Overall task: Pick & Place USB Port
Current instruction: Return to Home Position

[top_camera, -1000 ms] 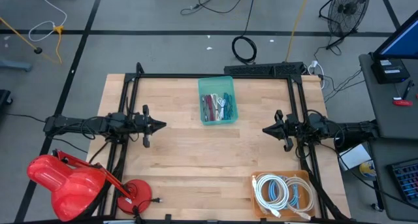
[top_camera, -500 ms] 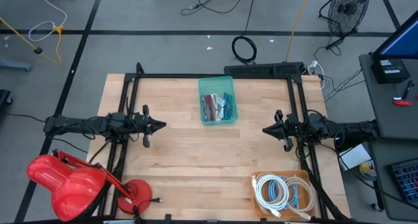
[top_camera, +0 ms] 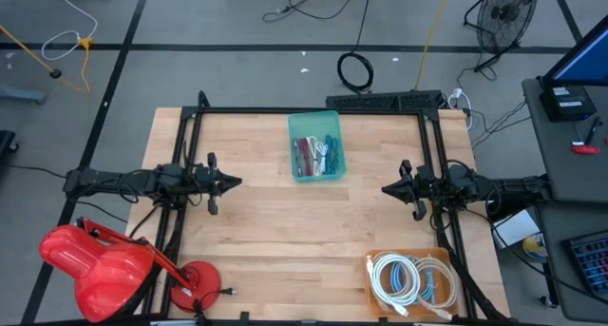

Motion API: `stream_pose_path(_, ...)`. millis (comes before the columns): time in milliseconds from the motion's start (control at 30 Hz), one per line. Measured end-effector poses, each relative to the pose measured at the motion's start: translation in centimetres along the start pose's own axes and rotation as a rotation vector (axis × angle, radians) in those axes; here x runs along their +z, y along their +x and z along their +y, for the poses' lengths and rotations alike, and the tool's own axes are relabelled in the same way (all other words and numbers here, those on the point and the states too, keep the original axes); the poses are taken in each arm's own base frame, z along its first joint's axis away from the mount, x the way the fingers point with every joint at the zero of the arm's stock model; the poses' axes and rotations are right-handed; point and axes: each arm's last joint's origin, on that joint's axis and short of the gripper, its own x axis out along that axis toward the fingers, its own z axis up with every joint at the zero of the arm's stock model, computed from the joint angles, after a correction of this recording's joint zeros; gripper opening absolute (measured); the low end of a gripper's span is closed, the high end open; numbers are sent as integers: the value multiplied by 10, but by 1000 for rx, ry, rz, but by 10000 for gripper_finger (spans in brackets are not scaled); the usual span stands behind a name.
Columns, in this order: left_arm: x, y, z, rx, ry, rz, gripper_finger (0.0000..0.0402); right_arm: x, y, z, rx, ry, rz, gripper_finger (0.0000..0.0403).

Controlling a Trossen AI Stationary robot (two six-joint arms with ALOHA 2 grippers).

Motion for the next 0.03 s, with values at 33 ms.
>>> stream_pose_path(33, 0, 0, 0, 0, 0, 0, 33, 0, 0, 0, 0, 0, 0, 0)
